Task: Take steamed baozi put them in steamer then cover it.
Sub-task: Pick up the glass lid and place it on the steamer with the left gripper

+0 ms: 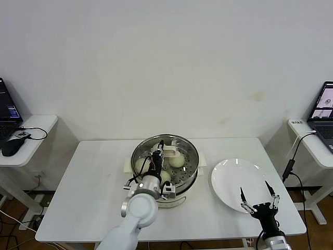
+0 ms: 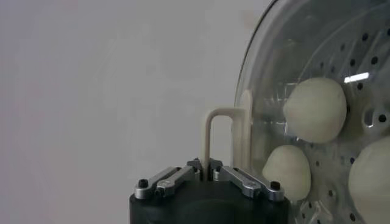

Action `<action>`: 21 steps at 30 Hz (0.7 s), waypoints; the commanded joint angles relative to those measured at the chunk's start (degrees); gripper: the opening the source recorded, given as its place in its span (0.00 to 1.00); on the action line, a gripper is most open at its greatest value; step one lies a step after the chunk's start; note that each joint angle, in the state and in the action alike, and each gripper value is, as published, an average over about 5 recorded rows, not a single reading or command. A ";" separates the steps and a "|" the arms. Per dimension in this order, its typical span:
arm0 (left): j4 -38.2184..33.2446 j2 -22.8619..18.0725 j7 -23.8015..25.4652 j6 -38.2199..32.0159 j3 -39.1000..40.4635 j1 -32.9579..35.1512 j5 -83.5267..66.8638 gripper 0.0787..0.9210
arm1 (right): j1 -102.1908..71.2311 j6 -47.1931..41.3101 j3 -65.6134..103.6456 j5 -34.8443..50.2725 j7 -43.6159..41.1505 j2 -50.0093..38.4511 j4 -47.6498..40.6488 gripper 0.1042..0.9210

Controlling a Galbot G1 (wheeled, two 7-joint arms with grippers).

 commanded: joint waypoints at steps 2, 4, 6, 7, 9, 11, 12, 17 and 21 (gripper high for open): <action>1.20 -0.52 0.05 -0.22 -0.06 0.03 0.80 0.08 | -0.09 0.25 0.00 -0.05 -0.07 0.03 -0.21 0.88; 1.19 -0.50 0.05 -0.25 -0.18 0.14 0.84 0.08 | -0.13 0.31 0.00 -0.05 -0.08 0.03 -0.25 0.88; 1.17 -0.51 0.00 -0.30 -0.35 0.24 0.92 0.08 | -0.16 0.37 -0.02 -0.06 -0.10 0.04 -0.30 0.88; 1.17 -0.53 -0.04 -0.32 -0.41 0.25 0.96 0.08 | -0.17 0.39 -0.05 -0.07 -0.11 0.04 -0.32 0.88; 1.26 -0.63 -0.09 -0.37 -0.56 0.23 1.03 0.08 | -0.17 0.43 -0.12 -0.08 -0.16 0.05 -0.36 0.88; 1.35 -0.81 -0.09 -0.46 -0.67 0.25 1.05 0.08 | -0.17 0.45 -0.21 -0.09 -0.21 0.07 -0.38 0.88; 1.36 -0.95 -0.11 -0.57 -0.74 0.32 1.04 0.08 | -0.17 0.46 -0.26 -0.11 -0.24 0.08 -0.39 0.88; 0.74 -1.32 -0.33 -0.96 -1.14 0.92 1.01 0.08 | -0.17 0.47 -0.38 -0.14 -0.30 0.06 -0.47 0.88; -1.07 -0.92 -0.03 -0.92 -1.42 1.77 0.88 0.15 | -0.09 0.43 -0.46 -0.18 -0.34 0.05 -0.56 0.88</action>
